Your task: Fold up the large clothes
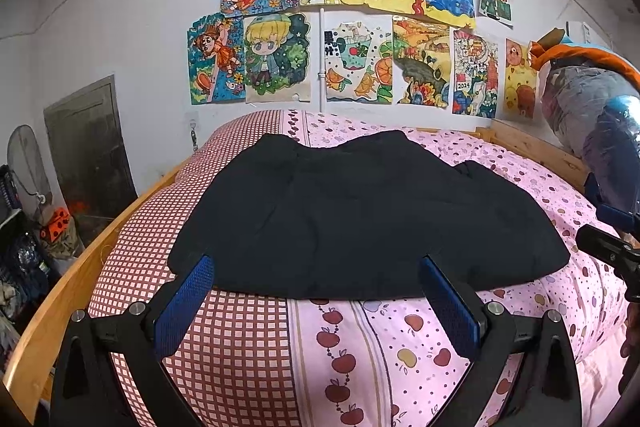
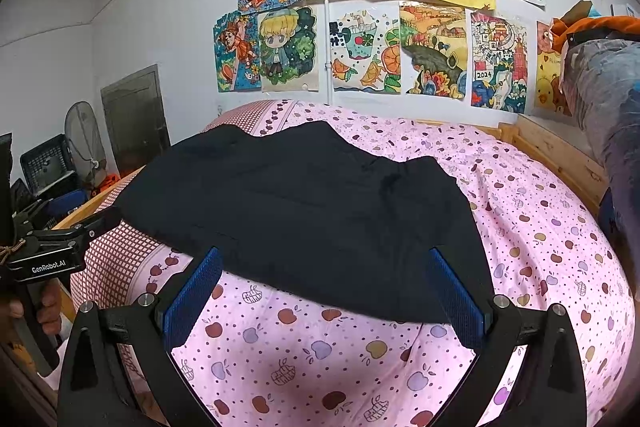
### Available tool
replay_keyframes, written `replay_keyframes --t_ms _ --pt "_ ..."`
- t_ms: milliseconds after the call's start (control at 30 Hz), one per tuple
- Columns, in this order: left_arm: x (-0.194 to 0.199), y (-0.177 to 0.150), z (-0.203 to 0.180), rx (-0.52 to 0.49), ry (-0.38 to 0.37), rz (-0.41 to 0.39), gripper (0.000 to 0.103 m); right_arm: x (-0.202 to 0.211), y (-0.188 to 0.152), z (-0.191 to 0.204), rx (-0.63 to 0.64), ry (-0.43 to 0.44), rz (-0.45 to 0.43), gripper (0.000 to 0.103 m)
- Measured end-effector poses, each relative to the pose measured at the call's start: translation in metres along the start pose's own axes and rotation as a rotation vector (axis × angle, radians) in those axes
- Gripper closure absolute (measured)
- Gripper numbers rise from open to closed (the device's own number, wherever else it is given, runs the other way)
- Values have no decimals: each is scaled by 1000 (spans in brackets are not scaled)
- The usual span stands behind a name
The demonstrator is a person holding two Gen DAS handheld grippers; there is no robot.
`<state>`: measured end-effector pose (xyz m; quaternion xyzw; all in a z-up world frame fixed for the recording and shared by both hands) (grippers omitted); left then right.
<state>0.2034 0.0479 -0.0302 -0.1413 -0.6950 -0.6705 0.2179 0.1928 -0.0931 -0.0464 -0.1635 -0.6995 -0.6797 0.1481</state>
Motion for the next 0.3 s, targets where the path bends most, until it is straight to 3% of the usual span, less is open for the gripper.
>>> replay_keyframes --t_ms 300 --pt "-1 -1 0 -1 0 9 0 -2 -2 0 -9 -7 10 3"
Point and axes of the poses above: each gripper's, at about its wrist camera, not at the fingertips, and x roughly against the way its jaws point, z to its left, y to its top, the point moved 4 cm from there along -x, roughly the way its jaws point
